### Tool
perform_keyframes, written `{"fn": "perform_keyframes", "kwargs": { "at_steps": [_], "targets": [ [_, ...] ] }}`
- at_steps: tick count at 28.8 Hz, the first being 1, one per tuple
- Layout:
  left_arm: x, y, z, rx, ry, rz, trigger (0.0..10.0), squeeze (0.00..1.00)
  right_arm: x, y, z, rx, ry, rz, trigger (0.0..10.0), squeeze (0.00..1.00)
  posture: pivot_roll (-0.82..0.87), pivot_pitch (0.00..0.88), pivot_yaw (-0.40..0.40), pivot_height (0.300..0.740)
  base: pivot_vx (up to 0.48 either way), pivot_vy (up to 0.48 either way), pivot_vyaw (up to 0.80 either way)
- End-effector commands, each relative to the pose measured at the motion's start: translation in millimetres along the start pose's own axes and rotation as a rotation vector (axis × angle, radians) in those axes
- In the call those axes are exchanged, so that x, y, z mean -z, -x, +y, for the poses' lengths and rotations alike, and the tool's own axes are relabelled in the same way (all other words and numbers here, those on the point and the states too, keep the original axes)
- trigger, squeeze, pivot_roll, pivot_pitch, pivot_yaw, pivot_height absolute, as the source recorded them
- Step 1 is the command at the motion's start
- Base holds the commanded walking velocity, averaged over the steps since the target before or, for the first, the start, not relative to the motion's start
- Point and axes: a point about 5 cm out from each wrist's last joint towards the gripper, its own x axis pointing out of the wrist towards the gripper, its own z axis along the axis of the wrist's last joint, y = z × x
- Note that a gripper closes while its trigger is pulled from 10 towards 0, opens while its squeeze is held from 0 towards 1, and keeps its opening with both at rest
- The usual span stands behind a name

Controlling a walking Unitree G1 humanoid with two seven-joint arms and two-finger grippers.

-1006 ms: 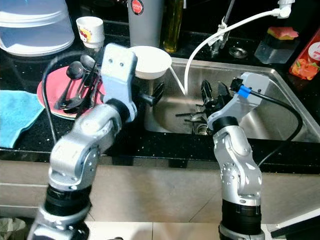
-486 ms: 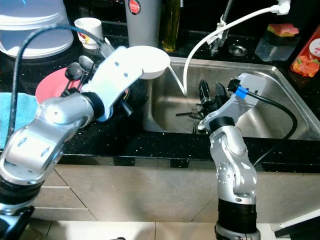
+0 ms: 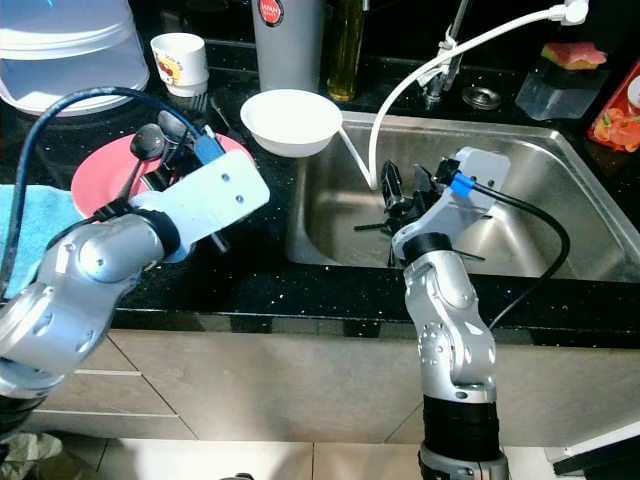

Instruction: Kitchen organization

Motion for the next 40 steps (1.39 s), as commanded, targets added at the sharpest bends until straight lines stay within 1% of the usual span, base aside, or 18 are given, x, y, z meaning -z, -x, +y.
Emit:
{"fn": "perform_keyframes", "kwargs": {
  "at_steps": [1, 11, 12, 13, 15, 16, 19, 20, 21, 22, 24, 25, 27, 29, 31, 33, 34, 40],
  "targets": [
    [4.8, 0.9, -2.2, 0.016, -0.052, 0.019, 10.0, 0.0, 1.0, -1.0, 1.0, -0.008, 0.005, 0.0, 10.0, 0.0, 0.25, 0.058, -0.047, 0.74, 0.0, 0.0, 0.0],
    [15.6, -2.1, -4.7, -0.036, -0.02, 0.078, 10.0, 0.0, 3.7, -0.1, 2.0, -0.006, -0.005, 0.003, 10.0, 0.0, 0.25, 0.06, -0.048, 0.74, 0.0, 0.0, 0.0],
    [16.1, -4.9, -3.4, -0.055, 0.052, 0.095, 10.0, 0.0, 4.0, -0.1, 2.4, -0.008, -0.005, 0.004, 10.0, 0.0, 0.25, 0.058, -0.05, 0.74, 0.0, 0.0, 0.0],
    [16.1, -4.9, -3.4, -0.055, 0.052, 0.095, 10.0, 0.0, 4.0, -0.1, 2.4, -0.008, -0.005, 0.004, 10.0, 0.0, 0.25, 0.058, -0.05, 0.74, 0.0, 0.0, 0.0],
    [15.7, -10.9, 2.1, -0.126, 0.171, 0.12, 10.0, 0.0, 4.0, -0.7, 3.1, -0.011, -0.006, 0.004, 10.0, 0.0, 0.24, 0.059, -0.054, 0.74, 0.0, 0.0, 0.0],
    [15.7, -10.9, 2.1, -0.126, 0.171, 0.12, 10.0, 0.0, 4.0, -0.7, 3.1, -0.011, -0.006, 0.004, 10.0, 0.0, 0.24, 0.059, -0.054, 0.74, 0.0, 0.0, 0.0],
    [12.1, -17.3, 20.0, -0.278, 0.364, 0.139, 10.0, 0.0, 2.9, -1.8, 3.3, -0.017, -0.005, 0.002, 10.0, 0.0, 0.24, 0.057, -0.057, 0.74, 0.0, 0.0, 0.0],
    [12.1, -17.3, 20.0, -0.278, 0.364, 0.139, 10.0, 0.0, 2.9, -1.8, 3.3, -0.017, -0.005, 0.002, 10.0, 0.0, 0.24, 0.057, -0.057, 0.74, 0.0, 0.0, 0.0],
    [13.1, -18.1, 27.0, -0.325, 0.442, 0.152, 10.0, 0.0, 2.8, -2.0, 3.3, -0.018, -0.005, 0.002, 10.0, 0.0, 0.24, 0.057, -0.058, 0.74, 0.0, 0.0, 0.0],
    [13.1, -18.1, 27.0, -0.325, 0.442, 0.152, 10.0, 0.0, 2.8, -2.0, 3.3, -0.018, -0.005, 0.002, 10.0, 0.0, 0.24, 0.057, -0.058, 0.74, 0.0, 0.0, 0.0],
    [19.0, -18.8, 41.2, -0.403, 0.588, 0.19, 10.0, 0.0, 2.8, -2.1, 3.8, -0.02, -0.005, 0.002, 10.0, 0.0, 0.24, 0.053, -0.056, 0.74, 0.0, 0.0, 0.0],
    [19.0, -18.8, 41.2, -0.403, 0.588, 0.19, 10.0, 0.0, 2.8, -2.1, 3.8, -0.02, -0.005, 0.002, 10.0, 0.0, 0.24, 0.053, -0.056, 0.74, 0.0, 0.0, 0.0],
    [21.3, -18.7, 50.9, -0.447, 0.647, 0.202, 10.0, 0.0, 3.1, -1.9, 4.5, -0.021, -0.007, 0.001, 10.0, 0.0, 0.24, 0.05, -0.054, 0.74, 0.0, 0.0, 0.0],
    [20.8, -18.8, 53.6, -0.454, 0.65, 0.197, 10.0, 0.0, 3.4, -1.6, 4.8, -0.022, -0.008, 0.001, 10.0, 0.0, 0.24, 0.048, -0.052, 0.74, 0.0, 0.0, 0.0],
    [20.0, -20.2, 52.0, -0.434, 0.66, 0.197, 10.0, 0.0, 3.8, -1.4, 5.2, -0.022, -0.009, 0.001, 10.0, 0.0, 0.25, 0.046, -0.051, 0.74, 0.0, 0.0, 0.0],
    [20.4, -24.0, 39.6, -0.371, 0.704, 0.222, 10.0, 0.0, 4.2, -1.2, 5.9, -0.024, -0.012, 0.001, 10.0, 0.0, 0.24, 0.045, -0.05, 0.74, 0.0, 0.0, 0.0],
    [20.4, -24.0, 39.6, -0.371, 0.704, 0.222, 10.0, 0.0, 4.2, -1.2, 5.9, -0.024, -0.012, 0.001, 10.0, 0.0, 0.24, 0.045, -0.05, 0.74, 0.0, 0.0, 0.0],
    [16.3, -28.6, 6.5, -0.216, 0.791, 0.255, 10.0, 0.0, 4.4, -0.7, 5.1, -0.023, -0.011, 0.001, 10.0, 0.0, 0.25, 0.043, -0.052, 0.74, 0.0, 0.0, 0.0]
  ]
}}
